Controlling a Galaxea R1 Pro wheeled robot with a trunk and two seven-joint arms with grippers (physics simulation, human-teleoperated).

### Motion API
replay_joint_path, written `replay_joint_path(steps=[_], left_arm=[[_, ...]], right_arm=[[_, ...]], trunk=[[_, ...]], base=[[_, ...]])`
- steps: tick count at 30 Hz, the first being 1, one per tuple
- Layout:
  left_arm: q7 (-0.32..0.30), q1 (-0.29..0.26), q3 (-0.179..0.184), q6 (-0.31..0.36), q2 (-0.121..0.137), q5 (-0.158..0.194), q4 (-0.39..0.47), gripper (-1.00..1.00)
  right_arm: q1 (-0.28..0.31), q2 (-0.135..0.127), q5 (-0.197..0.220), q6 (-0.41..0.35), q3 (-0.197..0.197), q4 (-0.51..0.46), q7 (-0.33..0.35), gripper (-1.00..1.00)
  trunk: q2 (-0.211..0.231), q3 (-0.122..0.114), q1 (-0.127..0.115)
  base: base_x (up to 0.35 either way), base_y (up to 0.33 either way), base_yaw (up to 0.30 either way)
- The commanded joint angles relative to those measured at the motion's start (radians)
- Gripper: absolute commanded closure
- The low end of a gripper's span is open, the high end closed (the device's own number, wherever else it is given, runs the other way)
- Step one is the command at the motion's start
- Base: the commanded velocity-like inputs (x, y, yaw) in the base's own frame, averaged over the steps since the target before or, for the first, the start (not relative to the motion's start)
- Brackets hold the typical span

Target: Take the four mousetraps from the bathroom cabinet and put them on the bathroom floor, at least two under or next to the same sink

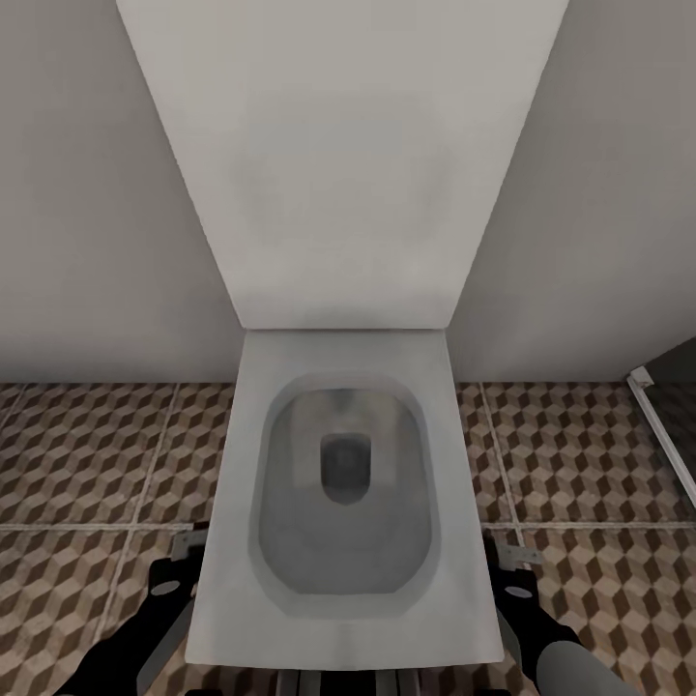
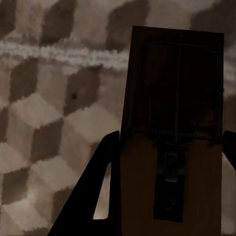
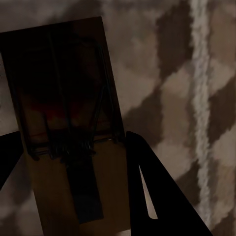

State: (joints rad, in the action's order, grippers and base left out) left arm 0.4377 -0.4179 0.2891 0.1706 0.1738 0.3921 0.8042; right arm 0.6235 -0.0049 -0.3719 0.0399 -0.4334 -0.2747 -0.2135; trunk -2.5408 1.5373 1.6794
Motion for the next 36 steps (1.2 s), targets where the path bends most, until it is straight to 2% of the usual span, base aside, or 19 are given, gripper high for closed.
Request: replay_joint_path(steps=[1,13,22,36], left_arm=[[0.011,-0.001,0.007,-0.001,0.001,0.004,-0.005,1.00],[0.010,-0.001,0.010,-0.030,0.000,0.001,-0.047,1.00],[0.009,-0.001,0.010,-0.030,0.001,0.001,-0.048,1.00],[0.012,0.000,0.010,-0.032,0.000,-0.001,-0.047,1.00]], right_arm=[[0.001,0.000,-0.003,0.009,-0.007,0.002,0.000,1.00],[0.001,0.000,-0.001,0.049,-0.007,0.004,0.003,1.00],[0.001,-0.006,-0.001,0.050,-0.007,0.005,0.003,1.00],[0.001,-0.007,-0.001,0.050,-0.007,0.005,0.005,1.00]], trunk=[[0.000,0.001,0.000],[0.000,0.001,0.000],[-0.002,0.035,0.004],[-0.002,0.035,0.004]], base=[[0.000,0.000,0.000],[0.000,0.000,0.000],[0.000,0.000,0.000],[0.000,0.000,0.000]])
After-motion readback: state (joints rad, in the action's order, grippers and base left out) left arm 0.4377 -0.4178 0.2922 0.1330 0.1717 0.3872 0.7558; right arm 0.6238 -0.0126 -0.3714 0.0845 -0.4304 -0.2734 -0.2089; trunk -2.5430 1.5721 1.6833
